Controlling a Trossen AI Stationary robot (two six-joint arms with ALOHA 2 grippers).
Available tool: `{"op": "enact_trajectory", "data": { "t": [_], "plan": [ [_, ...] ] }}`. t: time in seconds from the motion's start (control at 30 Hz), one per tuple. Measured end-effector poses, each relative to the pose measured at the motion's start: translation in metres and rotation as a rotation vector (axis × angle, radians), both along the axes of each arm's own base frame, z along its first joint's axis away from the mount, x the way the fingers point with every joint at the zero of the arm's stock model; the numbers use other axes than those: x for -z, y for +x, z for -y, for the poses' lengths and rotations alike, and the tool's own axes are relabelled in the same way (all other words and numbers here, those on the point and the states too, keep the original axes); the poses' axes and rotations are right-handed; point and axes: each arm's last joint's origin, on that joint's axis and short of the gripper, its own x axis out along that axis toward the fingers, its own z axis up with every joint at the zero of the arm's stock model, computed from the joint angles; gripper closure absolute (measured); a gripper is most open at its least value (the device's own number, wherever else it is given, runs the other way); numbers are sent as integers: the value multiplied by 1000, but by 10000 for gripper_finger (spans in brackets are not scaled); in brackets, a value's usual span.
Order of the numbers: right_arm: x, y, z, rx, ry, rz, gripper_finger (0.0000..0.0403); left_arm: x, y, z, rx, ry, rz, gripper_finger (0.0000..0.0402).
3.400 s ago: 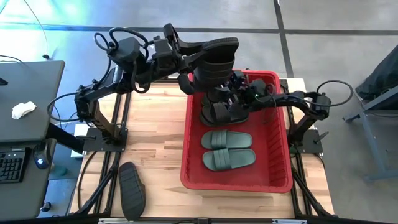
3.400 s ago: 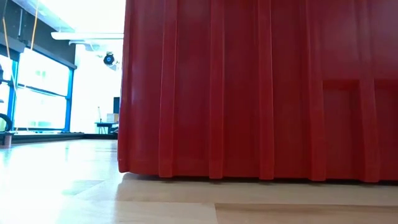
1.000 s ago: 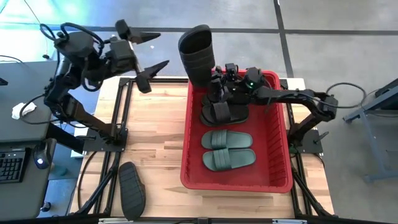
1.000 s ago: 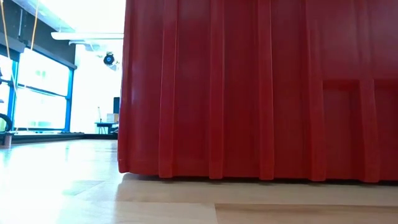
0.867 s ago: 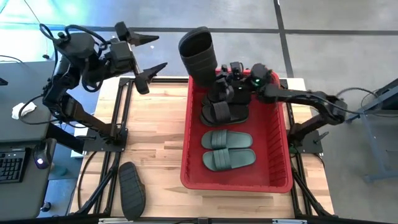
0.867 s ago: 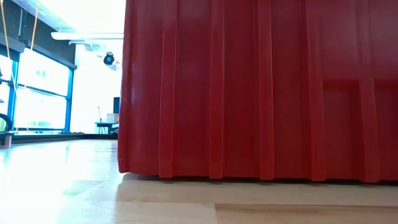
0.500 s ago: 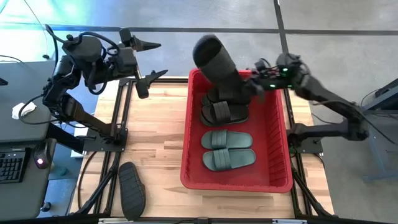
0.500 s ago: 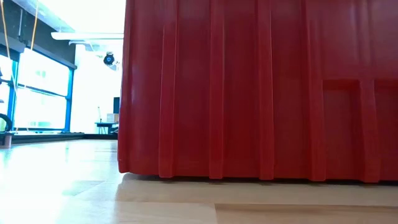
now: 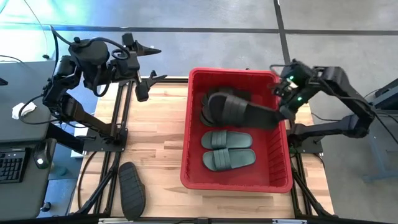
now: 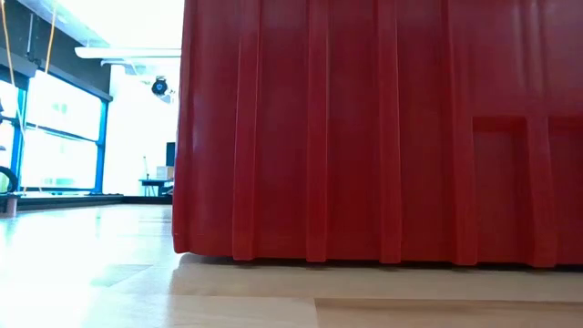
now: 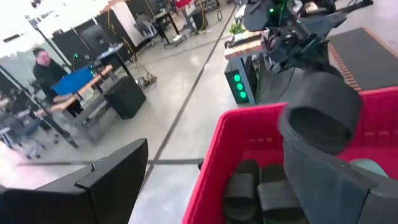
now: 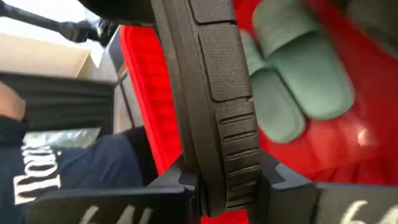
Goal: Pick and place slides into bin
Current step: Put the black slide into the red container
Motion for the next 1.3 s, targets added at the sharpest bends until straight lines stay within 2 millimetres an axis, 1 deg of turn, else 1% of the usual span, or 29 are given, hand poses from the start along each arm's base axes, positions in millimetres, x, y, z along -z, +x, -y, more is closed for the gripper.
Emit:
{"op": "enact_trajectory", "data": {
  "t": [0.13,0.2,0.3,0.4,0.5,0.67,0.8,1.07,1.3],
  "plan": [
    [21,12,-5,-88,142,-39,358,5,3,-1,-7,-29,-37,48],
    [39,15,-9,-138,212,-101,358,9,7,-1,-9,-36,-67,48],
    [68,21,-14,-179,260,-203,358,13,15,-3,-25,-12,-106,48],
    [91,27,-18,-216,306,-239,358,17,24,-6,-75,42,-162,48],
    [114,35,-21,-208,387,-270,359,22,32,-10,-129,101,-232,48],
    [147,50,-28,-165,463,-297,359,28,38,-13,-197,174,-320,48],
    [167,61,-32,-146,521,-270,359,30,43,-16,-243,216,-358,48],
    [204,72,-44,-118,587,-268,359,33,48,-17,-237,252,-400,48],
    [227,82,-50,-128,585,-338,359,36,54,-18,-232,248,-419,48]
  ]
}}
